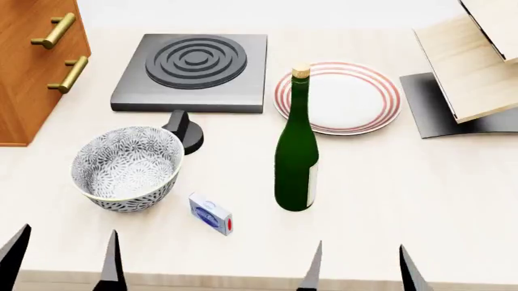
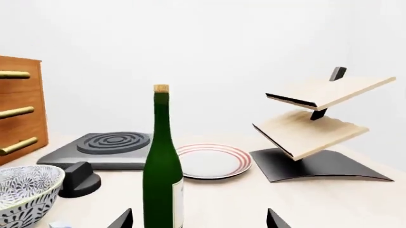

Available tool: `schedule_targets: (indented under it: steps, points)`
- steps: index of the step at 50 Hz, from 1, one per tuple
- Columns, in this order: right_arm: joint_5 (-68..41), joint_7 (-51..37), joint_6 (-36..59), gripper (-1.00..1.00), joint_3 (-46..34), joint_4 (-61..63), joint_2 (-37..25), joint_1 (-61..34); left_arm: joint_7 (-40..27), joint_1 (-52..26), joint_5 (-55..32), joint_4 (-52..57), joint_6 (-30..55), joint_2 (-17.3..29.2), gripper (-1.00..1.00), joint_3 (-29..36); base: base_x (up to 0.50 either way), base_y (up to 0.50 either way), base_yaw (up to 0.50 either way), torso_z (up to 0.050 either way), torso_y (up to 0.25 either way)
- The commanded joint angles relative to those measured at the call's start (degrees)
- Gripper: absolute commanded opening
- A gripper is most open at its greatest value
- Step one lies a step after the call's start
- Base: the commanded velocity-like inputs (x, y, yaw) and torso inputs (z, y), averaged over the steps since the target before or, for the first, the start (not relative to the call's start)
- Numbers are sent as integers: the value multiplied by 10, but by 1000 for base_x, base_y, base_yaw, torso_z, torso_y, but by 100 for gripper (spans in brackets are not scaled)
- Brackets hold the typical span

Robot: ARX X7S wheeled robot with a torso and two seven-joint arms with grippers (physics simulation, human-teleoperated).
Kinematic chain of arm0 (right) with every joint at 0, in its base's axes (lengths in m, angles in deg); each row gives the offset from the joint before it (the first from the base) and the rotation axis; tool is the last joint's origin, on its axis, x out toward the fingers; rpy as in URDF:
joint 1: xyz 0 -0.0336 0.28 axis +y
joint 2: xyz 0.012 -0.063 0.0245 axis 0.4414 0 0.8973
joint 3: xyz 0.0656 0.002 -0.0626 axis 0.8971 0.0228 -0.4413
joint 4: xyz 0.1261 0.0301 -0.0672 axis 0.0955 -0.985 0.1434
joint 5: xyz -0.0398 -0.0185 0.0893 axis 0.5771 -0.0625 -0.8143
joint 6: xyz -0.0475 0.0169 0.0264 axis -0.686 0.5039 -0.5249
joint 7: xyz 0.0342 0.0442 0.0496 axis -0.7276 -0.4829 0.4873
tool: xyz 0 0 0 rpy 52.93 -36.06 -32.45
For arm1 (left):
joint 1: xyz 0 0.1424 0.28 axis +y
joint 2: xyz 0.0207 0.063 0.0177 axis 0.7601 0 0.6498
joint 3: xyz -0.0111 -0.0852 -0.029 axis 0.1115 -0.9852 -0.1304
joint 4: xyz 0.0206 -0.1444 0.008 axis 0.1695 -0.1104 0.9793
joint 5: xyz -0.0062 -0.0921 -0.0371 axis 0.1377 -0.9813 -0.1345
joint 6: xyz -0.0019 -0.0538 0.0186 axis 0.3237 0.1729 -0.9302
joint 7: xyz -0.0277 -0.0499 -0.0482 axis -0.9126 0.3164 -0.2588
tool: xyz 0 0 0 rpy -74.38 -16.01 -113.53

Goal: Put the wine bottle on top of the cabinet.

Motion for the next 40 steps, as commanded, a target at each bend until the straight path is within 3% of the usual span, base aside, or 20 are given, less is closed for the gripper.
schedule_targets:
  steps: [1,15,40]
  points:
    - [-11,-15,87,100,-6,165,-17,-3,-10,-6,-7,166,92,6,100,27,0,0,0,0,0]
    - [-22,-28,176,100,-13,290,-30,-31,-29,-32,12,266,162,17,100,56,0,0,0,0,0]
    - [-41,-60,216,100,-9,320,-47,-48,-49,-47,3,294,184,32,100,65,0,0,0,0,0]
